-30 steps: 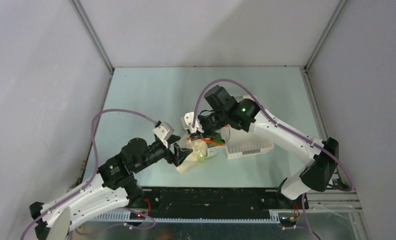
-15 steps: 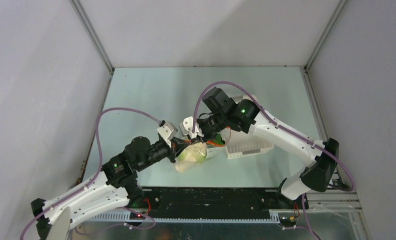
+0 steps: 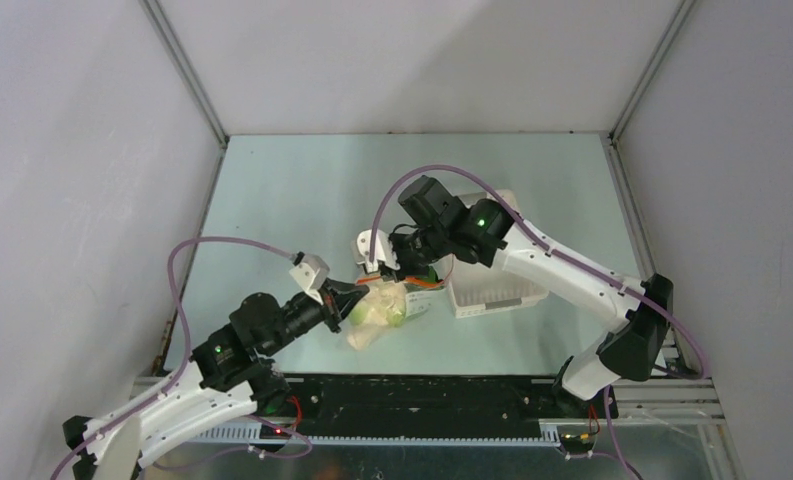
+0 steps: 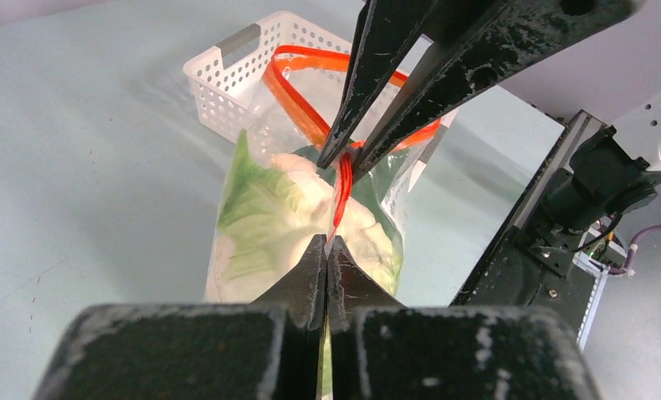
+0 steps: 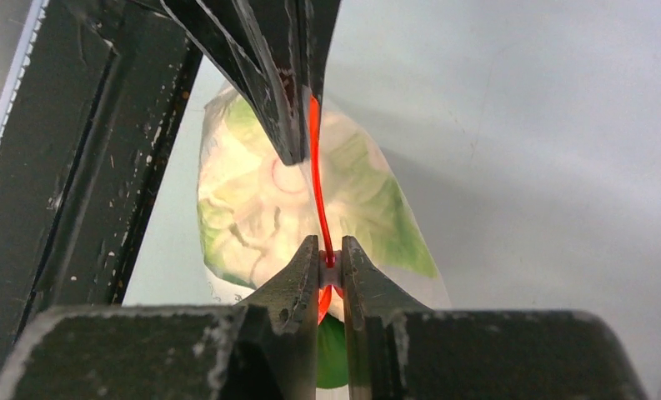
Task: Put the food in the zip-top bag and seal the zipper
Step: Zip the zipper food storage bag at the center of the board.
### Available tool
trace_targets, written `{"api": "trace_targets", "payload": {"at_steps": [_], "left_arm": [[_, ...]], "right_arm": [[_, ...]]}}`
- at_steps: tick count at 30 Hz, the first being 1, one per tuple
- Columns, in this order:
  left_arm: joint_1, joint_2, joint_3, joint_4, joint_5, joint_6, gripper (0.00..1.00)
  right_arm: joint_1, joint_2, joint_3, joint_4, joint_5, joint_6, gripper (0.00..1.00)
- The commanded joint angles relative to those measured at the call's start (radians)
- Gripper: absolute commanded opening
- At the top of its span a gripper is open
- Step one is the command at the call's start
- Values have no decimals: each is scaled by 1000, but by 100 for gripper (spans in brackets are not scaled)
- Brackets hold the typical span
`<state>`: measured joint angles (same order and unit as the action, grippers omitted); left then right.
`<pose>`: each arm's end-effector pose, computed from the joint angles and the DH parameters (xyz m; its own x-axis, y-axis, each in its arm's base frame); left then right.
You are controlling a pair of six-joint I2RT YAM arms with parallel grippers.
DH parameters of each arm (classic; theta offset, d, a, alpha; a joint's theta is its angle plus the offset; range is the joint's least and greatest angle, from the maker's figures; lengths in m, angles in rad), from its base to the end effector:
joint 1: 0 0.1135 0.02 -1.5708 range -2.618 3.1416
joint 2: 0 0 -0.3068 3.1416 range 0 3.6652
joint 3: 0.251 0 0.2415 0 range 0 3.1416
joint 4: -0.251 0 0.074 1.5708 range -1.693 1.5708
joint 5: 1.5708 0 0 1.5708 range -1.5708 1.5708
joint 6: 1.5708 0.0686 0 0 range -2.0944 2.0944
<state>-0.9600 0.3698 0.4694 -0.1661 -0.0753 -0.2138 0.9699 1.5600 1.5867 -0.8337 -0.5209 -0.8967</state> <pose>0.0632 -0.0813 0.2979 -0.2014 -0.0812 -0.9761 0.7481 0.6305 -0.2068 0.1648 0.3008 0.3901 0.4561 -0.5332 -0.7125 -0.8871 -0.3365 -0.3160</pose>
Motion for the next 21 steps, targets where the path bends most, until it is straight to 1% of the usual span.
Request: {"api": "trace_targets", "payload": {"at_steps": [1, 6, 10, 13, 21], "left_arm": [[1, -21, 9, 35, -62, -22, 0], [1, -30, 13, 14, -81, -18, 0], [0, -50, 4, 1, -146, -31, 0], [1, -66, 0, -3, -171, -40, 0], [1, -150, -13, -24, -276, -51, 0]], "right_arm": [[-48, -1, 36, -80, 169, 38, 1], [-70, -8, 33, -84, 173, 46, 1], [-88, -16, 30, -89, 182, 46, 1], [-102, -25, 27, -97, 192, 45, 1], [-145, -48, 12, -106, 204, 48, 1]]}}
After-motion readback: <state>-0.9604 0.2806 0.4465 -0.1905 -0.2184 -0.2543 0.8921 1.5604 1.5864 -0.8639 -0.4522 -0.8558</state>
